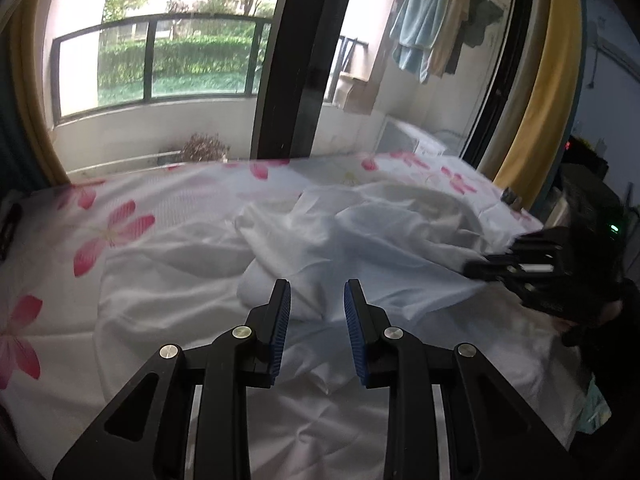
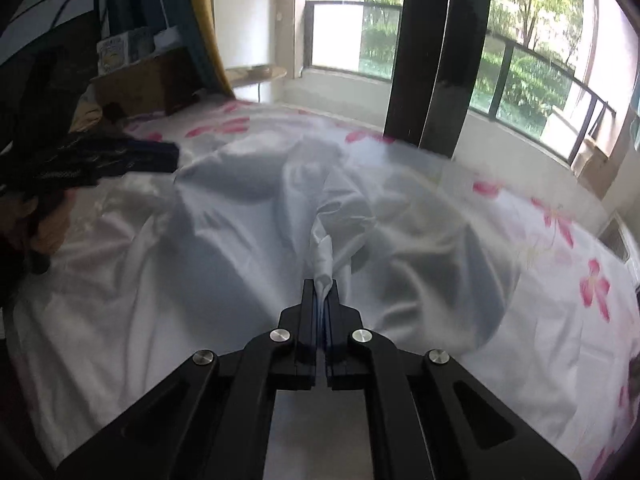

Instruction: Fold large clothes

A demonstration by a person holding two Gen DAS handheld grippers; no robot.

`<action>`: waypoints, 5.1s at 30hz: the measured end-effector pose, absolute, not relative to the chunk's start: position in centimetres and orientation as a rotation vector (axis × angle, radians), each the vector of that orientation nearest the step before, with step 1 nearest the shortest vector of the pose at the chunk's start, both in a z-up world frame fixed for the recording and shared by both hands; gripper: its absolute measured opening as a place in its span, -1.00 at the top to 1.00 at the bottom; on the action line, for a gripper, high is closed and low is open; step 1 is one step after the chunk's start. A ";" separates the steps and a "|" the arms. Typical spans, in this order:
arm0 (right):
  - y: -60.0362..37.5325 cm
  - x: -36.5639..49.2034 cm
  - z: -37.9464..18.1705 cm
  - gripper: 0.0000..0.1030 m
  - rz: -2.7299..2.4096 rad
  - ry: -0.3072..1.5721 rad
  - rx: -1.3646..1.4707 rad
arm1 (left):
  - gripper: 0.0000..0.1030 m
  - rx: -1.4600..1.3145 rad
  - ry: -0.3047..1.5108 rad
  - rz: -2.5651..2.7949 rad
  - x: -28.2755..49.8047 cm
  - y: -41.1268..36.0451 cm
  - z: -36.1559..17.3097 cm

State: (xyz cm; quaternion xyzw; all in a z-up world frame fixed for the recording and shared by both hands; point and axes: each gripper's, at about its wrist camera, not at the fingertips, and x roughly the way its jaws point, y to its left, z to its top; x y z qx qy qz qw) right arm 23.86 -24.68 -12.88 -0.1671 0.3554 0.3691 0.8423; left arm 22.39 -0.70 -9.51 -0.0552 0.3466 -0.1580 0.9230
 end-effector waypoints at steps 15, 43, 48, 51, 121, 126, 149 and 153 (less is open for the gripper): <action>-25.8 20.5 -10.7 -0.01 0.877 0.750 -0.401 | 0.43 -0.150 0.727 -0.296 22.9 -0.5 -9.2; -25.3 27.8 -11.1 -0.61 0.549 0.748 -0.411 | 0.29 -0.120 0.779 -0.220 23.5 0.0 -9.6; -22.8 29.8 -10.5 -0.63 0.553 0.721 -0.393 | 0.29 -0.126 0.751 -0.220 24.7 -0.4 -8.9; -21.1 31.0 -11.8 -0.63 0.536 0.757 -0.413 | 0.29 -0.105 0.780 -0.218 25.5 -1.0 -9.9; -39.1 16.7 -10.6 -0.77 0.175 0.776 -0.239 | 0.13 -0.212 0.750 0.158 4.6 5.7 -10.5; -41.9 14.7 -11.7 -0.77 0.153 0.807 -0.209 | -0.11 -0.220 0.755 0.223 1.8 6.4 -11.5; -44.6 8.2 -14.9 0.51 0.230 0.906 -0.120 | -0.12 -0.139 0.812 0.297 -1.8 6.4 -13.6; -43.2 7.9 -15.0 0.88 0.266 0.900 -0.146 | -0.11 -0.114 0.811 0.301 -1.7 6.2 -13.6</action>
